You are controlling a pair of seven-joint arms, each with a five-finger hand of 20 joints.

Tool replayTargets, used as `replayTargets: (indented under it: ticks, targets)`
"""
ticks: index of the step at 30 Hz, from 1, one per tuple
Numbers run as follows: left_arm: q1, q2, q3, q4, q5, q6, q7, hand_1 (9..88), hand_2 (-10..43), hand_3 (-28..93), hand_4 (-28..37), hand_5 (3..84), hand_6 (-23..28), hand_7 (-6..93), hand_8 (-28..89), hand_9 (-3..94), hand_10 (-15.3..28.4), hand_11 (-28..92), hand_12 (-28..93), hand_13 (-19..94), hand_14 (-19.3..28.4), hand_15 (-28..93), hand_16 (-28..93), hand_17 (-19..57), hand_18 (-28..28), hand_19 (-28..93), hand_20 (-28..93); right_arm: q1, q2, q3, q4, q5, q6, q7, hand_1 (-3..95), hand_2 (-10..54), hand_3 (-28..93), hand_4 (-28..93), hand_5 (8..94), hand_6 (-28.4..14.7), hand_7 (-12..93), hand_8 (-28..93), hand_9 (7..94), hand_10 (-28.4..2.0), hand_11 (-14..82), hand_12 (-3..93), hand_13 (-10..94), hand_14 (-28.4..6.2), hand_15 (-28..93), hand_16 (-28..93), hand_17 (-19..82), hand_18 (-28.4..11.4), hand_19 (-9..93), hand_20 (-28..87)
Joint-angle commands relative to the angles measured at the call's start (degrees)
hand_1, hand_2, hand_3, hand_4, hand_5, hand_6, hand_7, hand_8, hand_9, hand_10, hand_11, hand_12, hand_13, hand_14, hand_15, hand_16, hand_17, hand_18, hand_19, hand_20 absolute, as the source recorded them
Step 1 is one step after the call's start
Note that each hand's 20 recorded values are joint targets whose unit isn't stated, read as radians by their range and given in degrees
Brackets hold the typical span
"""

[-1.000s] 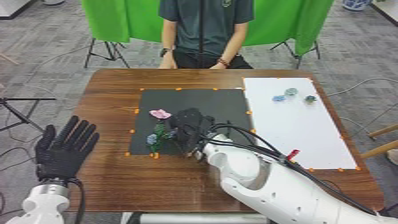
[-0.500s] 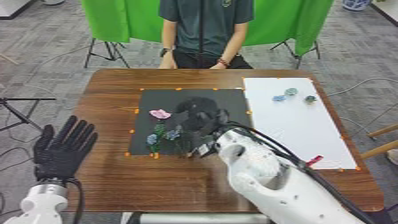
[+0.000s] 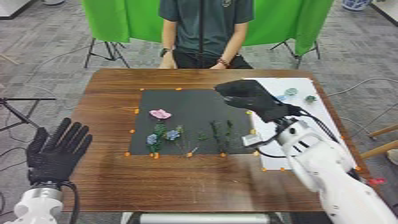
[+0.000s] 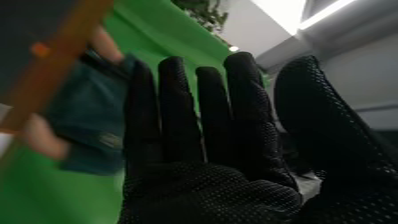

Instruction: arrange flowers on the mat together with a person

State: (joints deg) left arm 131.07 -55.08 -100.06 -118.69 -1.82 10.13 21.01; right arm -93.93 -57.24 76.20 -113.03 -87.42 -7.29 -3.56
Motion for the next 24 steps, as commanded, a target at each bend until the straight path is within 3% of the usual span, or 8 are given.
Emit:
replayTargets:
  ticks: [1,5,7,10,13,24]
  targets:
    - [1.59,-0.64,-0.30,-0.41,-0.18,0.14,0.71,26.5,11.7,71,-28.3,43.7,8.1,7.7,-10,40.4,14.1,15,5,30,14.1,26,-9,-3.8,11.5,31,6,-13.77,2.87,8.32,-2.72,18.62,9.97,3.00,35.1,8.7,75,-26,51.3,-2.4,16,-14,44.9,-10.2,5.7,7.9,40,-10.7,13,11,26,-11.9,24,22]
    - [1.55,-0.58,-0.23,-0.45,-0.14,-0.19,1.02,26.5,11.8,71,-28.3,43.7,8.1,7.8,-10,40.4,14.1,15,5,30,14.1,26,-9,-3.8,11.5,31,6,-18.42,3.20,12.10,-3.76,23.91,12.70,-0.63,33.4,10.6,74,-26,50.6,-3.4,14,-13,44.2,-10.9,5.0,7.8,40,-11.0,12,10,27,-11.6,27,24]
    - [1.72,-0.61,-0.19,-0.54,-0.18,-0.23,1.21,26.5,11.8,71,-28.3,43.7,8.0,7.8,-10,40.4,14.1,15,5,30,14.1,27,-9,-3.8,11.5,31,6,-20.34,3.24,13.04,-4.23,27.66,15.91,-2.97,32.3,10.9,74,-26,50.5,-3.5,13,-13,43.9,-11.0,4.8,7.7,39,-10.6,12,10,27,-11.1,25,24]
    - [1.90,-0.72,-0.29,-0.62,-0.22,-0.05,1.28,26.5,11.8,71,-28.3,43.7,8.0,7.8,-10,40.4,14.1,15,5,30,14.1,27,-9,-3.8,11.5,31,6,-22.42,2.84,15.53,-3.99,32.02,15.36,-6.03,30.4,11.2,75,-26,50.4,-3.5,13,-13,43.8,-11.0,4.7,7.5,37,-10.0,11,9,27,-10.3,21,23]
    - [1.99,-0.76,-0.45,-0.65,-0.36,0.02,1.27,26.5,11.7,71,-28.3,43.6,8.0,7.9,-10,40.4,14.1,15,5,30,14.0,27,-9,-3.7,11.5,31,6,-24.26,3.02,16.49,-4.55,32.22,18.32,-8.72,29.8,11.3,76,-26,52.5,-3.7,13,-13,44.6,-11.2,4.9,7.3,36,-9.3,10,7,27,-9.4,18,22]
    - [2.23,-0.70,-0.80,-0.68,-0.45,-0.07,1.29,26.5,11.7,71,-28.3,43.6,8.1,7.7,-10,40.4,14.1,15,5,30,14.0,26,-9,-3.8,11.6,31,7,-29.06,0.78,20.22,-6.44,32.31,16.82,-8.45,29.8,11.7,78,-26,55.8,-3.7,14,-13,46.5,-11.3,5.3,6.9,36,-8.2,11,4,28,-8.3,14,24]
